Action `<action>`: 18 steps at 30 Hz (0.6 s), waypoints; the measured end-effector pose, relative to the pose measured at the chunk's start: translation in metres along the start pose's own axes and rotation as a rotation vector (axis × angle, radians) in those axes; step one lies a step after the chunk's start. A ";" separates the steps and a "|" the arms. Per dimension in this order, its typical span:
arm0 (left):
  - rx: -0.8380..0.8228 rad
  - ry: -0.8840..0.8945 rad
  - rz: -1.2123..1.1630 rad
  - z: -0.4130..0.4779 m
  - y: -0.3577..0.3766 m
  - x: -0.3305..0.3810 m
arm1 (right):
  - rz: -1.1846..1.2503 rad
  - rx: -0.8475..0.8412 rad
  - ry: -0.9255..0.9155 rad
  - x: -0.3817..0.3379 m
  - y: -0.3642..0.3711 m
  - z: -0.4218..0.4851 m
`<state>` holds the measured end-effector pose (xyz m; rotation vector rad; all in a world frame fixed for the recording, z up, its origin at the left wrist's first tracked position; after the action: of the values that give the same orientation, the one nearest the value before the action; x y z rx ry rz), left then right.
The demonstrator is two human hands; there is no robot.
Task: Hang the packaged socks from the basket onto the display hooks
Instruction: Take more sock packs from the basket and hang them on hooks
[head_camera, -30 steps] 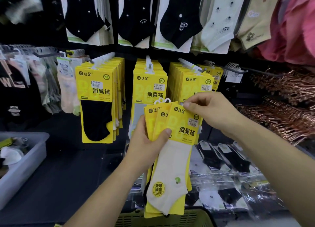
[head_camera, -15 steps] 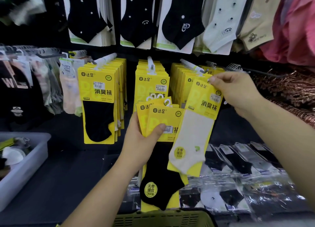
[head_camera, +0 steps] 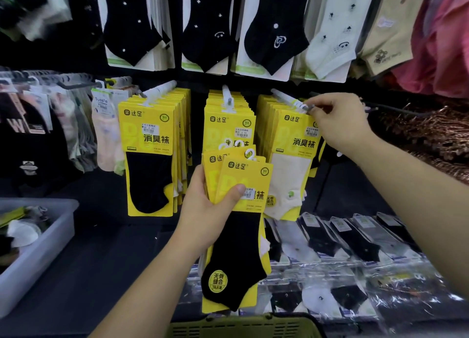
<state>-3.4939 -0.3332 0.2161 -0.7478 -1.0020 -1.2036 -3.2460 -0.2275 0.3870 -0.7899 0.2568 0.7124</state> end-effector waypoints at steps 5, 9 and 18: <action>0.015 -0.014 -0.030 0.000 0.001 0.000 | -0.236 0.147 -0.004 0.001 -0.014 -0.019; 0.027 -0.030 -0.079 -0.002 0.003 0.002 | -0.035 0.125 0.073 -0.004 -0.008 -0.055; 0.002 -0.043 -0.148 -0.007 0.017 0.001 | 0.415 -0.387 0.361 -0.012 0.062 -0.136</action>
<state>-3.4759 -0.3359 0.2154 -0.7104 -1.1090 -1.3182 -3.2900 -0.3014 0.2645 -1.2564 0.6346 1.0257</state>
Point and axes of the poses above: each hand's wrist, its own z-axis towards the middle knuckle, its own y-axis out of the palm, x = y × z, the point moved 8 cm from there along z, towards the middle knuckle, and after that the axes turned 2 degrees about -z, right-handed, at the moved point
